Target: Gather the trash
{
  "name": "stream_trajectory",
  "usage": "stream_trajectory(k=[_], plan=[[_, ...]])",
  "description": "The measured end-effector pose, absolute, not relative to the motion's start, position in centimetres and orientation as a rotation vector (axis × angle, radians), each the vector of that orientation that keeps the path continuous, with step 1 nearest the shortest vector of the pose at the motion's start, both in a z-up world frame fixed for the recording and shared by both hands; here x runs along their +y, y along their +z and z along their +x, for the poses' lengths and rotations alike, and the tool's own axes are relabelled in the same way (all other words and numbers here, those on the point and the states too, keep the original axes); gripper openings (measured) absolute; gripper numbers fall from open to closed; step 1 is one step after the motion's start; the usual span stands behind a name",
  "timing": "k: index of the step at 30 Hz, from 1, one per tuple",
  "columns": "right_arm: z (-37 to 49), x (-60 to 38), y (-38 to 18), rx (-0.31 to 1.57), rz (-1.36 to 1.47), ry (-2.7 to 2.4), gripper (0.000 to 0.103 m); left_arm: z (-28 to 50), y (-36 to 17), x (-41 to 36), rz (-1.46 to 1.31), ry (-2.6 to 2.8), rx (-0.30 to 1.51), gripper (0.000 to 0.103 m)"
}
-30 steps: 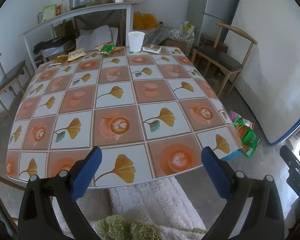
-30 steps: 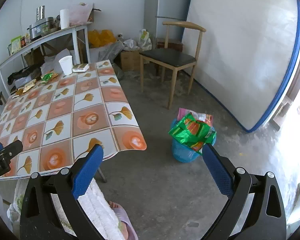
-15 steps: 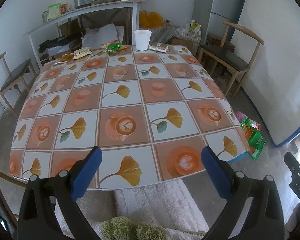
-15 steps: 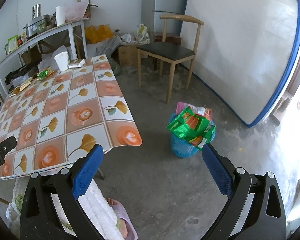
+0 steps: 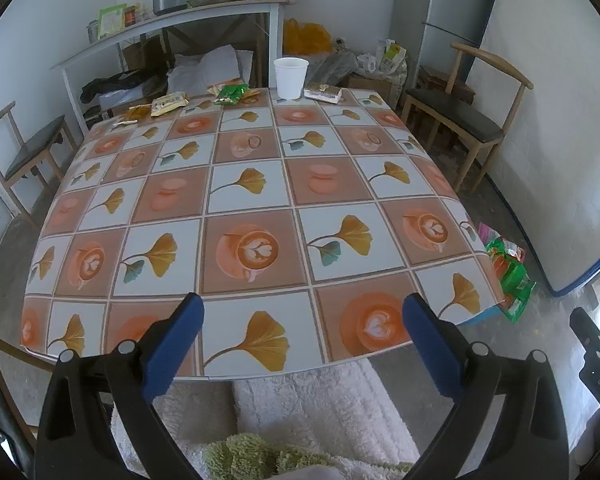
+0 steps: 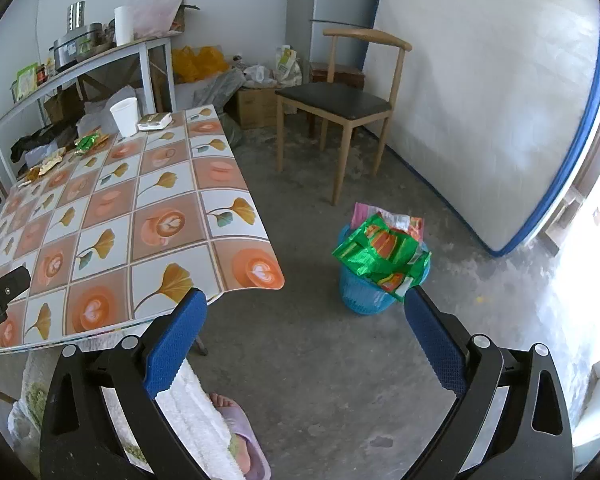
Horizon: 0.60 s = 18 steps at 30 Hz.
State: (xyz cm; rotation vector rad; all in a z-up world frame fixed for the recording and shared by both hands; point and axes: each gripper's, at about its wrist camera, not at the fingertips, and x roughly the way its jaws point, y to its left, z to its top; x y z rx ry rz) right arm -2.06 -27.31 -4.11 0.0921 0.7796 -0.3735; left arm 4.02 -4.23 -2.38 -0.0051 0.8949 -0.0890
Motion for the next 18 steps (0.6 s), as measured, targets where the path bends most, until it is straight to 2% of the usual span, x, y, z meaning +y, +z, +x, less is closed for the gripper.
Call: stream_trajectory(k=[18], plan=[[-2.6, -28.2, -4.2, 0.781, 0.103, -0.395, 0.095, 3.9, -2.6, -5.4, 0.025, -0.118, 0.897, 0.097]])
